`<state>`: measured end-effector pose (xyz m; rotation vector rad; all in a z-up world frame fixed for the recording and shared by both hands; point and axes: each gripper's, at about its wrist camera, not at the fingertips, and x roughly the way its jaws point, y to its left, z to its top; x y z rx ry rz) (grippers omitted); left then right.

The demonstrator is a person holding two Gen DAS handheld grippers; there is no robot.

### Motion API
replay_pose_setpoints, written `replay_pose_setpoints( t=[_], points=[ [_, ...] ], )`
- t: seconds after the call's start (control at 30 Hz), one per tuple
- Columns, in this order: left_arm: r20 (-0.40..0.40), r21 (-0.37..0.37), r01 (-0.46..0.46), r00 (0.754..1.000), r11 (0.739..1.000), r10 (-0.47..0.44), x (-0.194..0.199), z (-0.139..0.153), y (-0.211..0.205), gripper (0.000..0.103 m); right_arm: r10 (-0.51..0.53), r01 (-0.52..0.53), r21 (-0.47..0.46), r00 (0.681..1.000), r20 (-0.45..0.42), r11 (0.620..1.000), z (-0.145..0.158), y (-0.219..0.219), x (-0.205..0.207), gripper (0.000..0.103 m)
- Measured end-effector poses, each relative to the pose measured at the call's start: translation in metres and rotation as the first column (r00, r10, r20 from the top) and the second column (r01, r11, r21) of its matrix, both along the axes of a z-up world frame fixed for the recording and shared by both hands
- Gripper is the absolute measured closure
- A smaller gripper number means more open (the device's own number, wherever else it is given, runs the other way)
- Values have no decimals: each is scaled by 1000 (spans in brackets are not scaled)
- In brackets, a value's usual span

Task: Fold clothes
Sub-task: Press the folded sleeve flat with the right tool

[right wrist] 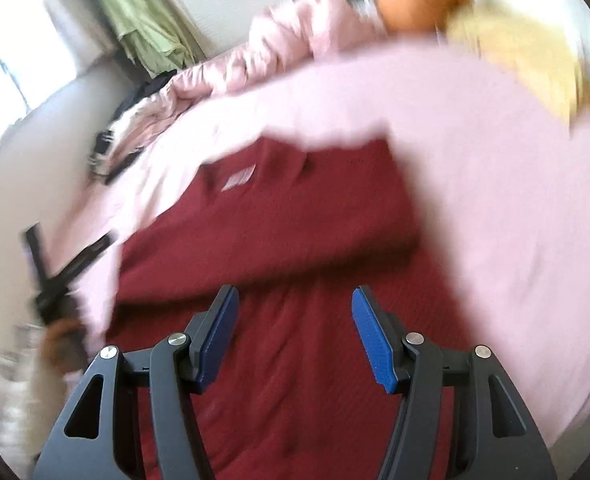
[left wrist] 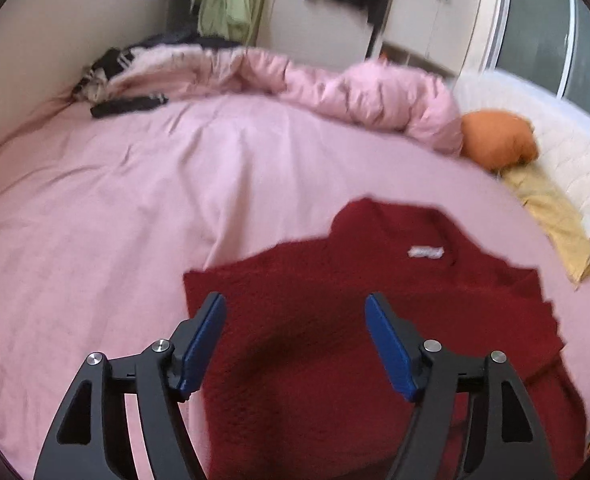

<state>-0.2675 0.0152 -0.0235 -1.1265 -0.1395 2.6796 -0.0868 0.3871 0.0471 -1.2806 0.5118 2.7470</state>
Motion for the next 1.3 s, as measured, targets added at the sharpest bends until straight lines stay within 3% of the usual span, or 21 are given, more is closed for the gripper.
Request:
replay_pose_setpoints(
  t=[0.07, 0.13, 0.17, 0.27, 0.33, 0.43, 0.47, 0.57, 0.63, 0.7, 0.8, 0.87, 0.97, 1.07, 1.13, 1.2, 1.23, 1.27, 1.3],
  points=[
    [69, -35, -1, 998, 999, 4, -6, -22, -1, 31, 16, -20, 116, 999, 38, 993, -5, 10, -38, 43],
    [142, -86, -29, 989, 996, 41, -6, -51, -6, 25, 22, -38, 132, 993, 118, 990, -27, 22, -73, 43],
    [104, -44, -46, 993, 998, 51, -1, -56, -13, 23, 26, -47, 125, 987, 161, 991, -46, 29, -90, 43],
    [117, 5, -67, 991, 998, 66, -2, -54, -23, 19, 21, -71, 162, 957, 290, 984, -102, 41, -109, 42],
    [113, -46, -48, 992, 998, 53, -2, -47, -16, 19, 29, -76, 217, 977, 212, 973, -111, 44, -102, 30],
    [2, -66, -11, 1000, 998, 11, 3, -21, -7, 19, -5, -11, 60, 965, 260, 998, -109, 65, -104, 30],
    [-38, -57, 1, 999, 998, -4, 3, -12, -3, 19, -7, -6, 53, 969, 249, 999, -102, 67, -106, 30],
    [-105, -33, 28, 994, 999, -31, -3, 6, 13, 19, 8, -30, 145, 989, 145, 989, -77, 63, -116, 30],
    [-63, -41, 51, 997, 998, -54, -14, -3, 25, 19, 46, -65, 214, 995, 90, 975, -67, 56, -129, 30],
    [0, -78, 72, 997, 994, -73, -22, -28, 33, 19, 110, -122, 211, 992, 68, 970, -72, 51, -141, 30],
    [88, -96, 75, 994, 993, -66, -28, -62, 31, 17, 158, -188, 195, 974, 162, 963, -110, 46, -144, 30],
    [83, -64, 67, 995, 996, -62, -30, -50, 29, 17, 165, -188, 218, 979, 118, 958, -117, 44, -138, 30],
    [29, -28, 57, 998, 998, -56, -36, -21, 30, 17, 129, -157, 198, 981, 146, 968, -101, 43, -150, 31],
    [-24, 0, 69, 997, 998, -69, -46, -5, 34, 16, 147, -156, 213, 987, 57, 965, -78, 35, -163, 31],
    [32, -52, 76, 997, 996, -74, -61, -17, 42, 16, 128, -146, 255, 988, 86, 956, -80, 33, -178, 31],
    [147, -98, 78, 987, 992, -63, -72, -49, 41, 16, 67, -114, 255, 980, 186, 960, -108, 43, -196, 31],
    [165, -104, 86, 984, 991, -68, -73, -64, 38, 16, 48, -100, 234, 975, 219, 967, -123, 50, -200, 29],
    [127, -92, 89, 989, 992, -77, -70, -62, 36, 16, 49, -85, 222, 985, 164, 971, -125, 55, -195, 29],
    [129, -87, 85, 989, 993, -73, -70, -56, 36, 16, 51, -88, 227, 985, 165, 970, -124, 54, -195, 29]
  ],
)
